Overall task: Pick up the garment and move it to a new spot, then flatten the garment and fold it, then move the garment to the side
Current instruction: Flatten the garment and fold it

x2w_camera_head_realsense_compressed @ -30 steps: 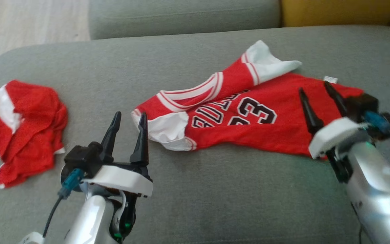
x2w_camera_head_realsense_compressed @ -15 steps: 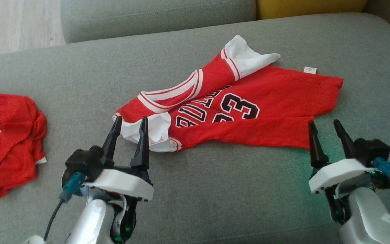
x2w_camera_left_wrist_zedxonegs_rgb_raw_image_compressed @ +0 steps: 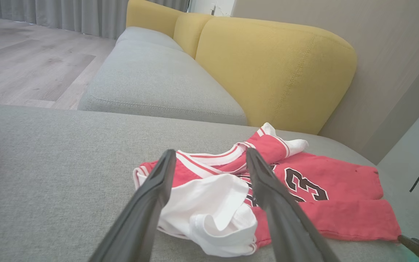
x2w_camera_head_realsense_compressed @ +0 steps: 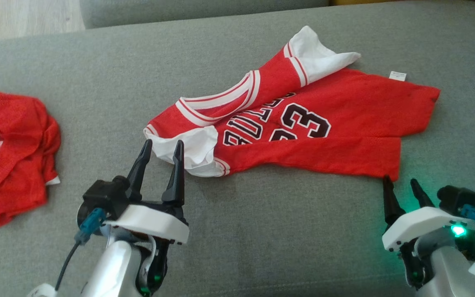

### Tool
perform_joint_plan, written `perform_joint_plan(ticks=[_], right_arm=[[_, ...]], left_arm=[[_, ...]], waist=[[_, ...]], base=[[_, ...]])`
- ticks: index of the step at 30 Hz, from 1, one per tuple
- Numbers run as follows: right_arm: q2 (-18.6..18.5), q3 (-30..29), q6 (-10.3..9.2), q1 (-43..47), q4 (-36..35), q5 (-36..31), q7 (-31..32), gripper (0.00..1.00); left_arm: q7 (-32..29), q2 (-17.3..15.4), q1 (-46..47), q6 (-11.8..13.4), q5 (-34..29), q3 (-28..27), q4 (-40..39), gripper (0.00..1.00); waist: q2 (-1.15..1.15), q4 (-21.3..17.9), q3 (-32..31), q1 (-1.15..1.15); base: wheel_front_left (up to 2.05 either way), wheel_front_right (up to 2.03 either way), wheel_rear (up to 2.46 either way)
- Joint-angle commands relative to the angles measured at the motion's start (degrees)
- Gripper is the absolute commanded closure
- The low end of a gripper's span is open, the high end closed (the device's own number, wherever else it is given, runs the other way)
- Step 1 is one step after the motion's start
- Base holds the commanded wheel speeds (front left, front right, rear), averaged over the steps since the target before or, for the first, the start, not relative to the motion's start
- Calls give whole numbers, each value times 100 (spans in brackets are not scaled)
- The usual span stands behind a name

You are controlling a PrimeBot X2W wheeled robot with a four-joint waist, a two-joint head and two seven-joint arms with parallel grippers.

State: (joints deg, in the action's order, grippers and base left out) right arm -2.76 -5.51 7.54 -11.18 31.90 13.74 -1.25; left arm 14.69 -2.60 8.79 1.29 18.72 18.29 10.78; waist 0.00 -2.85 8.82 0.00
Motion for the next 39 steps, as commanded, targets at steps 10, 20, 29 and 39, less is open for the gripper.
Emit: perform_joint_plan(ticks=[10,20,29,39], right_arm=[[-12,305,-5,-552,363,395,-56,0],[-12,354,-5,-537,434,179,-120,100],[-12,508,-5,-125,-38,194,91,100],[-12,826,-5,-117,-101,376,106,100]], left_arm=[[30,-28,434,-23,-105,-137,-184,0],[30,-28,444,-35,-148,-224,-129,0],[29,-48,744,11,-601,49,510,0],[-917,-69,1953,200,-1626,953,1893,0]], waist=[[0,136,201,0],[0,25,110,0],[0,-193,-12,0],[0,-277,-22,0]], base=[[0,0,0],[0,0,0],[0,0,0],[0,0,0]])
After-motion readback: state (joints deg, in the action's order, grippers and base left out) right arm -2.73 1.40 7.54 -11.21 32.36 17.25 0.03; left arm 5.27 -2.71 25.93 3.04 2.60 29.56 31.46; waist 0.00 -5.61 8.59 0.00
